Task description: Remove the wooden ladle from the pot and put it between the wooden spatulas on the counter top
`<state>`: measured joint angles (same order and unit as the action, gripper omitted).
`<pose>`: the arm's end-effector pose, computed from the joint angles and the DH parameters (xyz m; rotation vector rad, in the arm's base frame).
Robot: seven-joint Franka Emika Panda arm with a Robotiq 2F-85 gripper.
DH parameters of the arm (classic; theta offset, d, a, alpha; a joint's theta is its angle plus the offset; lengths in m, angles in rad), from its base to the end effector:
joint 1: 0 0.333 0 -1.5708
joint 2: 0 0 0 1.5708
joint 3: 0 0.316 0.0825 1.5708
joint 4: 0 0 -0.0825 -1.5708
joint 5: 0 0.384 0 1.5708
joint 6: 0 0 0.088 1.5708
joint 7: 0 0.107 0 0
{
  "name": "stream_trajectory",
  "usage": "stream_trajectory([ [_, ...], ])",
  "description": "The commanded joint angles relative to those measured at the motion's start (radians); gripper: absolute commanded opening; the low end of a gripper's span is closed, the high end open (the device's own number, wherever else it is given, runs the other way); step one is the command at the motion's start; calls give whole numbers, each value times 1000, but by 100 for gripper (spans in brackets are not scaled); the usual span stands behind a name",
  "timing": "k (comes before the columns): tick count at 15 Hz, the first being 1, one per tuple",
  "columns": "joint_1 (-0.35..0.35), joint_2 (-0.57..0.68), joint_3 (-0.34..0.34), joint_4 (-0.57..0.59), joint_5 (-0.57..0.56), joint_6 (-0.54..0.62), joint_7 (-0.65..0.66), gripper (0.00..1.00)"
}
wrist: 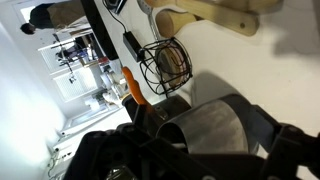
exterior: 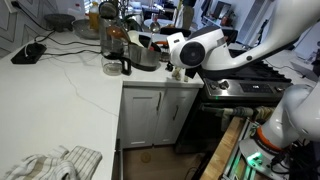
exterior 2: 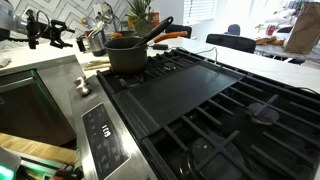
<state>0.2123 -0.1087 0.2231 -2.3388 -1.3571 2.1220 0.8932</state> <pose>0.4712 0.1716 0.3980 2.0642 0.4278 0.7096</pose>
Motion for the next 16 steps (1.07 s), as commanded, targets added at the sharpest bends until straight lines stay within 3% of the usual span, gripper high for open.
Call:
stream_trajectory([
  [1, 7, -201, -30, -101, 149, 131, 0, 100],
  [10, -8, -580, -106, -313, 532, 337, 1, 100],
  [14, -63, -702, -147, -434, 658, 521, -15, 100],
  [15, -94, -729, -149, -468, 672, 596, -13, 100],
  [16, -120, -646, -77, -381, 695, 523, -53, 100],
])
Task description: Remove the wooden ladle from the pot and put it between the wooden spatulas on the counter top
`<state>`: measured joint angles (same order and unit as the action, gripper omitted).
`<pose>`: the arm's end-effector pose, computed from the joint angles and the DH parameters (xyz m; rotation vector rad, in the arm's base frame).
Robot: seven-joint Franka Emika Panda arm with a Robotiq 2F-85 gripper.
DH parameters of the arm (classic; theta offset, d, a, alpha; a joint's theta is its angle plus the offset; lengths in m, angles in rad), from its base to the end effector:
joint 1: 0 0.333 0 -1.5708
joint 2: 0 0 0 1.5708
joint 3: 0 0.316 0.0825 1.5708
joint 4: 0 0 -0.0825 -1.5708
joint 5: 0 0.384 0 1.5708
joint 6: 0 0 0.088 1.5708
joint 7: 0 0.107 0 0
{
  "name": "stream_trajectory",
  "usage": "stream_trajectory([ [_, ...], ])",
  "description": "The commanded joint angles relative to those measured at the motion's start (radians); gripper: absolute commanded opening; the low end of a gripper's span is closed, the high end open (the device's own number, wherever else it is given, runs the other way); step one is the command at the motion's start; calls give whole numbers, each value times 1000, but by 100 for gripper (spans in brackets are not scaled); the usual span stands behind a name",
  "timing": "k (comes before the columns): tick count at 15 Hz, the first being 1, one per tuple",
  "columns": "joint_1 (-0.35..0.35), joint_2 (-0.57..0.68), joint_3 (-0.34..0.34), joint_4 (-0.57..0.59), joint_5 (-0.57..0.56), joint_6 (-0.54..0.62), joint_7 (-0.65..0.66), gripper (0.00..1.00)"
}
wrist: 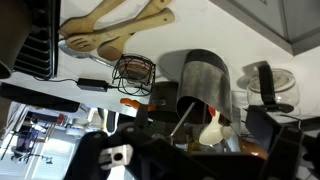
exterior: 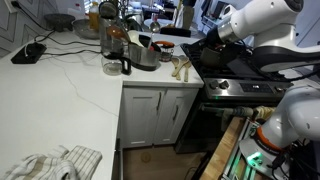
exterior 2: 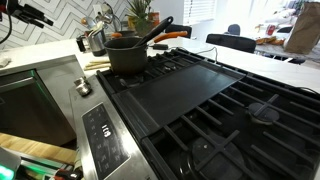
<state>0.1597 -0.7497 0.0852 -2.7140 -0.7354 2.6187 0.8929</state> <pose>0.3497 0.1053 0.5108 2.6899 -0.1656 1.1974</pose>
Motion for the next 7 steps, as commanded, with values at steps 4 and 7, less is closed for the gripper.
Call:
stream_trajectory([
  [4, -113, -21, 103, -14, 113, 47, -78, 100],
  [7, -114, -19, 107, -14, 115, 47, -77, 100],
])
